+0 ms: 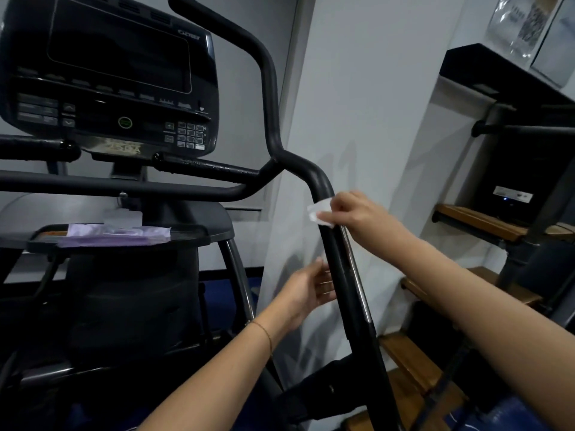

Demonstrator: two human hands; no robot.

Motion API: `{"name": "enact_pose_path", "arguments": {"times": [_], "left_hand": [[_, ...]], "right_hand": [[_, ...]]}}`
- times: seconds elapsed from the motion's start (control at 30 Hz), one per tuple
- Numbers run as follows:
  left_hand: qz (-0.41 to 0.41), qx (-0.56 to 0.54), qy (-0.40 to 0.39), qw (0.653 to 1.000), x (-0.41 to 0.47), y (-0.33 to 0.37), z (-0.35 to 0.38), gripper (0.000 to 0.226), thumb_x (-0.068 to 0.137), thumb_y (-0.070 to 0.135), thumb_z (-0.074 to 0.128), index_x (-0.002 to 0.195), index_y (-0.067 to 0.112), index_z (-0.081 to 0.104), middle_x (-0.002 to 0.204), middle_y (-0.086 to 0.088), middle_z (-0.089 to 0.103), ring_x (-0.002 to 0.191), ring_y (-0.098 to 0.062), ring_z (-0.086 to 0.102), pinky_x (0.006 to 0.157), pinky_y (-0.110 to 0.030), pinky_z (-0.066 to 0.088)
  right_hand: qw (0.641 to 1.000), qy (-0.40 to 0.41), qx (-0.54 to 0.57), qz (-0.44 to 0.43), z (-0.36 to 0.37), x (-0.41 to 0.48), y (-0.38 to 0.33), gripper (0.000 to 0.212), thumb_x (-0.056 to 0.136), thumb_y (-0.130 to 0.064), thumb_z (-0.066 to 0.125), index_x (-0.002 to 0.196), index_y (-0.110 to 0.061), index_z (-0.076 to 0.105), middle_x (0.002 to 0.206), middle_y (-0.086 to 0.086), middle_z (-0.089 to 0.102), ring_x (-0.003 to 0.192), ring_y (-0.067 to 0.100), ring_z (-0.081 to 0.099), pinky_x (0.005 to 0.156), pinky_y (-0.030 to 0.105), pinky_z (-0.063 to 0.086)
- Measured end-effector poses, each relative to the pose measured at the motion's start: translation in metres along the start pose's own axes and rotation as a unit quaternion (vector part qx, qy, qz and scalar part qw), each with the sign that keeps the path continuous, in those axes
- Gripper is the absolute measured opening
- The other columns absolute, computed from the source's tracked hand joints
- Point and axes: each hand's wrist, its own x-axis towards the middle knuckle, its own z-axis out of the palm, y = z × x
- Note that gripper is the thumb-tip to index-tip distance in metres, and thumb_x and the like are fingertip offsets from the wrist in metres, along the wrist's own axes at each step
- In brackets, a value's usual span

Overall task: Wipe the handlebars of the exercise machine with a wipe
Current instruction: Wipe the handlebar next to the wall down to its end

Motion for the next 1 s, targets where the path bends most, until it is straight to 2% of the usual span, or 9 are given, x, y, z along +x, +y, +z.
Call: {"name": "enact_pose_path", "arguments": {"times": [0.1, 0.2, 0.4, 0.47, 0.6, 0.67, 0.8, 0.9, 1.0], "left_hand": [[0.022, -0.048, 0.07, 0.996, 0.008, 0.001, 0.002, 0.033, 0.101, 0.03, 0.034, 0.104, 0.007, 0.057, 0.079, -0.004, 0.066, 0.062, -0.012, 0.065, 0.054, -0.021, 0.054], [0.162, -0.042, 0.137, 0.976, 0.018, 0.034, 0.0, 0.034, 0.097, 0.026, 0.045, 0.125, 0.006, 0.048, 0.103, -0.007, 0.058, 0.078, -0.012, 0.061, 0.066, -0.02, 0.056], [0.25, 0.052, 0.049, 0.966, 0.009, 0.108, 0.023, 0.009, 0.09, 0.011, 0.059, 0.097, 0.006, 0.061, 0.081, -0.004, 0.065, 0.066, -0.008, 0.065, 0.064, -0.017, 0.055], [0.298, 0.074, 0.107, 0.946, 0.016, 0.116, 0.022, 0.005, 0.088, 0.004, 0.06, 0.087, 0.007, 0.063, 0.079, -0.005, 0.064, 0.069, -0.011, 0.063, 0.065, -0.016, 0.054], [0.507, 0.303, 0.26, 0.764, 0.036, 0.134, 0.005, 0.011, 0.088, 0.004, 0.058, 0.083, 0.013, 0.063, 0.084, 0.0, 0.062, 0.076, -0.008, 0.058, 0.075, -0.018, 0.049], [0.53, 0.487, 0.17, 0.673, 0.043, 0.127, 0.002, 0.013, 0.087, 0.002, 0.052, 0.087, 0.008, 0.064, 0.089, -0.004, 0.065, 0.082, -0.017, 0.061, 0.075, -0.026, 0.05], [0.582, 0.7, -0.002, 0.413, 0.044, 0.1, -0.009, 0.035, 0.08, 0.006, 0.039, 0.094, 0.007, 0.071, 0.094, -0.007, 0.071, 0.087, -0.024, 0.069, 0.069, -0.034, 0.057], [0.582, 0.729, -0.033, 0.36, 0.048, 0.113, -0.018, 0.051, 0.078, -0.001, 0.029, 0.107, 0.002, 0.07, 0.114, -0.01, 0.068, 0.107, -0.024, 0.064, 0.078, -0.027, 0.055], [0.526, 0.751, -0.011, 0.399, 0.057, 0.129, -0.018, 0.053, 0.078, -0.016, 0.033, 0.121, -0.002, 0.061, 0.132, -0.016, 0.055, 0.121, -0.031, 0.053, 0.076, -0.037, 0.058]], "right_hand": [[0.995, -0.04, 0.021, 0.088, -0.009, 0.041, 0.006, 0.035, 0.088, 0.001, 0.047, 0.112, -0.016, 0.067, 0.104, 0.015, 0.055, 0.093, 0.028, 0.05, 0.076, 0.028, 0.039], [0.974, 0.006, 0.105, 0.202, -0.019, 0.049, 0.004, 0.03, 0.092, -0.004, 0.048, 0.114, -0.013, 0.066, 0.104, 0.01, 0.056, 0.093, 0.023, 0.052, 0.074, 0.023, 0.033], [0.922, 0.158, 0.245, 0.255, -0.036, 0.031, -0.034, 0.025, 0.083, -0.002, 0.062, 0.095, -0.022, 0.052, 0.079, -0.011, 0.057, 0.078, 0.014, 0.061, 0.075, 0.027, 0.053], [0.89, 0.178, 0.284, 0.309, -0.036, 0.025, -0.044, 0.028, 0.083, -0.009, 0.065, 0.102, -0.024, 0.051, 0.09, -0.008, 0.06, 0.083, 0.012, 0.061, 0.079, 0.025, 0.052], [0.869, -0.016, 0.212, 0.448, -0.021, 0.005, -0.064, 0.046, 0.086, -0.023, 0.064, 0.13, -0.017, 0.05, 0.123, 0.004, 0.058, 0.106, 0.022, 0.057, 0.089, 0.032, 0.046], [0.879, -0.073, 0.15, 0.446, -0.013, -0.002, -0.076, 0.052, 0.089, -0.021, 0.059, 0.138, -0.021, 0.042, 0.124, 0.002, 0.055, 0.106, 0.022, 0.056, 0.08, 0.029, 0.043], [0.89, -0.044, 0.083, 0.446, -0.007, -0.005, -0.082, 0.056, 0.092, -0.016, 0.051, 0.144, -0.025, 0.033, 0.127, -0.004, 0.05, 0.108, 0.017, 0.052, 0.078, 0.026, 0.042], [0.89, -0.01, 0.065, 0.451, 0.0, -0.004, -0.092, 0.055, 0.094, -0.023, 0.05, 0.145, -0.024, 0.031, 0.135, -0.008, 0.047, 0.115, 0.012, 0.051, 0.083, 0.023, 0.044], [0.883, 0.0, 0.03, 0.468, 0.004, -0.001, -0.104, 0.055, 0.097, -0.029, 0.044, 0.147, -0.022, 0.023, 0.145, -0.01, 0.038, 0.121, 0.01, 0.048, 0.087, 0.023, 0.046]]}}
